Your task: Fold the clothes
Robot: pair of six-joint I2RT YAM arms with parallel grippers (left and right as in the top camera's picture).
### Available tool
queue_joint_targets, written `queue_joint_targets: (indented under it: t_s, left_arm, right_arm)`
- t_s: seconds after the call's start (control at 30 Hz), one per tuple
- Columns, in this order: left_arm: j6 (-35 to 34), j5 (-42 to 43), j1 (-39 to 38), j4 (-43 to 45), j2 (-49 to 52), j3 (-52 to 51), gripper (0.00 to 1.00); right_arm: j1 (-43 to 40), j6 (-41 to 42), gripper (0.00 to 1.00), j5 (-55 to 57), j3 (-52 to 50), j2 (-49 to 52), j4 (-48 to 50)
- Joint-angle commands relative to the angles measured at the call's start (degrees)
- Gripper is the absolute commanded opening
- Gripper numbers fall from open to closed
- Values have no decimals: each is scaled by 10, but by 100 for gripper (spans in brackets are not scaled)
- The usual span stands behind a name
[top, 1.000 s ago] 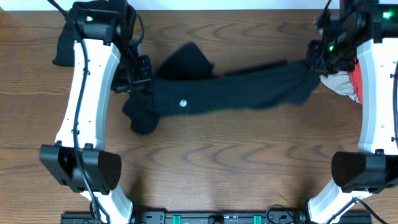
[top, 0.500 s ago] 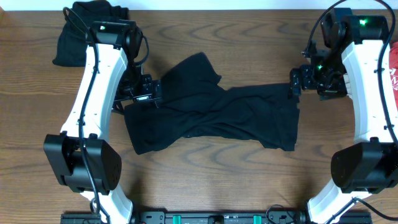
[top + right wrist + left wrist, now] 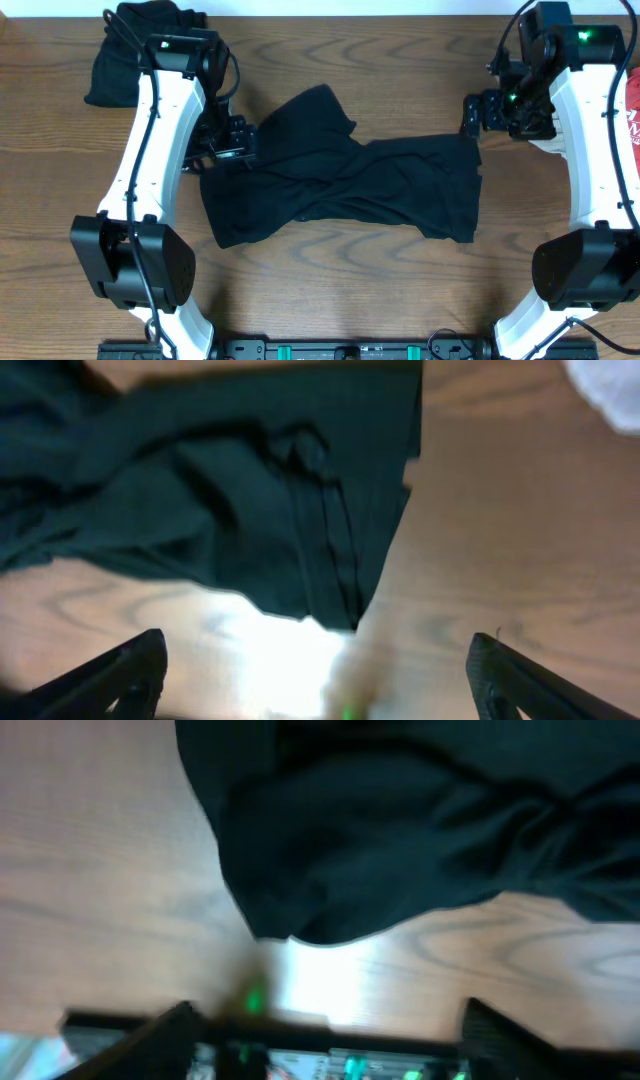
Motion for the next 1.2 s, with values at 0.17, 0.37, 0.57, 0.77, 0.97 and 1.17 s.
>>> queue_joint_targets:
  t_s: [0.17, 0.37, 0.57, 0.77, 0.97, 1.17]
  left_arm:
    - [17, -4, -1, 82, -2, 1, 69]
    - [17, -4, -1, 147, -2, 0, 69]
    - [17, -4, -1, 215, 16, 0, 69]
    - [38, -3, -1, 270, 76, 0, 69]
    - [46, -3, -1, 329, 132, 0, 69]
    - [53, -2, -1, 354, 162, 0, 69]
  right_arm:
    - [4, -2, 90, 1, -16, -8, 58]
    - [4, 9, 91, 1, -66, -7, 133]
    - [0, 12, 91, 1, -123, -7, 219]
    - [-15, 18, 91, 1, -161, -6, 285]
    - [-19, 17, 90, 1, -170, 8, 313]
    - [-19, 17, 90, 1, -170, 47, 332]
